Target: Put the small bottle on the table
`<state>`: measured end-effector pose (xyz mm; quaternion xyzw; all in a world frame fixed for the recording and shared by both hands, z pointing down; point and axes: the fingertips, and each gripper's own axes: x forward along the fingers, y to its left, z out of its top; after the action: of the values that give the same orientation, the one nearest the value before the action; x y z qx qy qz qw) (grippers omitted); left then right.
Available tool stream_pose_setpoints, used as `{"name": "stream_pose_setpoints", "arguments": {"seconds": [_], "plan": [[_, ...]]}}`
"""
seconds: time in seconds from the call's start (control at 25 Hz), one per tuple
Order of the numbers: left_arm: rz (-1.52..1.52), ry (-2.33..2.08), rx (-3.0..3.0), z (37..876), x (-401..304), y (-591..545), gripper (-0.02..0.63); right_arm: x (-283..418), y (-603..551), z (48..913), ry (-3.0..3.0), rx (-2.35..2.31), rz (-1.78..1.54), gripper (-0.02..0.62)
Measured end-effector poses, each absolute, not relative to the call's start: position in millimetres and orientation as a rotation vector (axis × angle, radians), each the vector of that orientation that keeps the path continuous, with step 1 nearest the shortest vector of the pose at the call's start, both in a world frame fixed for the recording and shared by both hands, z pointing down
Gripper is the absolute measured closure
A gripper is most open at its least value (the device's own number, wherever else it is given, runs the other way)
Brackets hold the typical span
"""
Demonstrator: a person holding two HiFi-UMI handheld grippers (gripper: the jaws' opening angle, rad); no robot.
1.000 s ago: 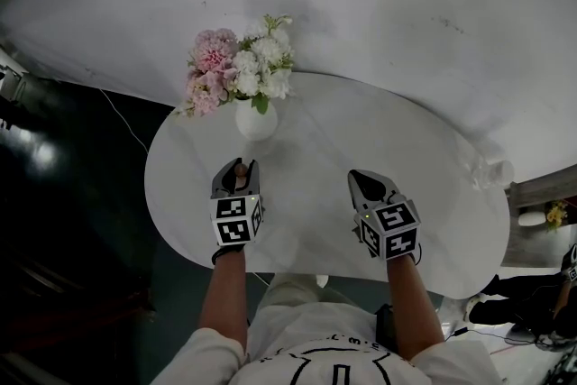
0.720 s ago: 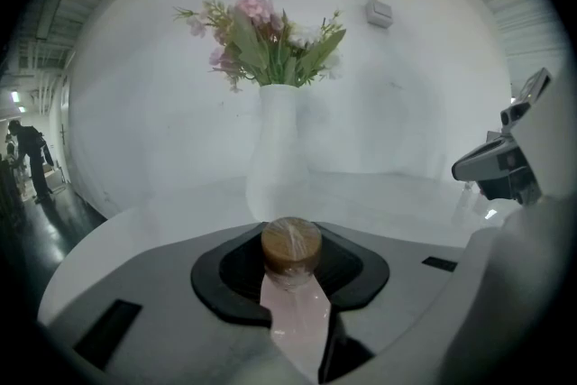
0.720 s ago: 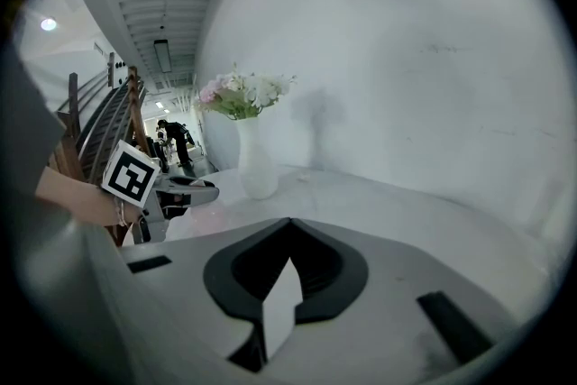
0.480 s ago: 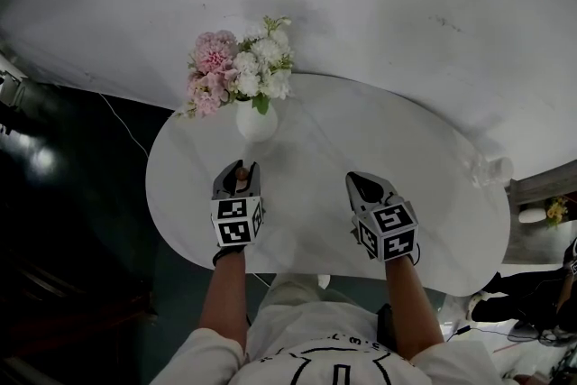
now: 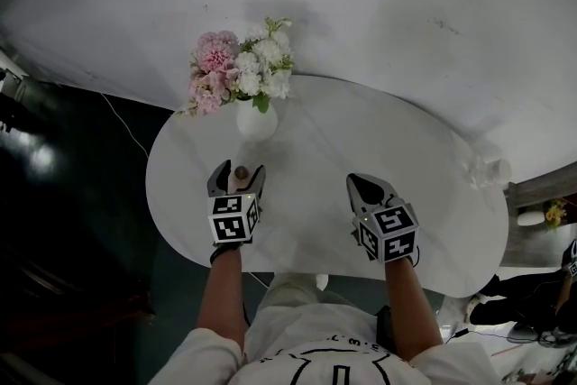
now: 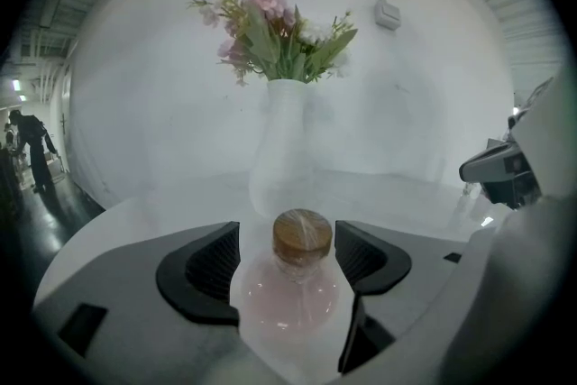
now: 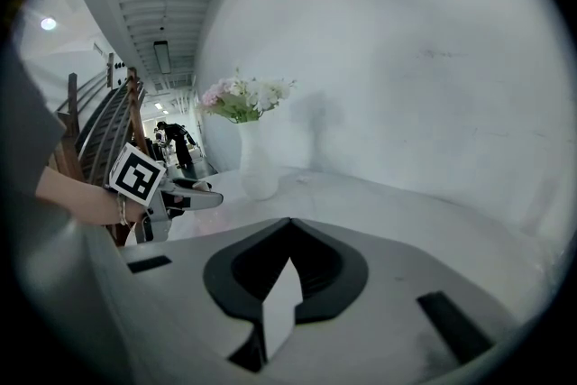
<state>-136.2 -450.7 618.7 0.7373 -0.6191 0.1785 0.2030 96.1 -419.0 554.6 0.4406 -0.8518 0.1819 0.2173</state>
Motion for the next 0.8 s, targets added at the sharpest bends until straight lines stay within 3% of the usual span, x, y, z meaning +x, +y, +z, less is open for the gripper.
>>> {"name": "stream_pose_setpoints", "arguments": {"seconds": [0.8], "plan": [[0.541,-1.874,2.094,561.7,-139.3,-400.1,0.267,115.0,-368.8,512.6,-2.520,1.269,0.560,0.601]]}}
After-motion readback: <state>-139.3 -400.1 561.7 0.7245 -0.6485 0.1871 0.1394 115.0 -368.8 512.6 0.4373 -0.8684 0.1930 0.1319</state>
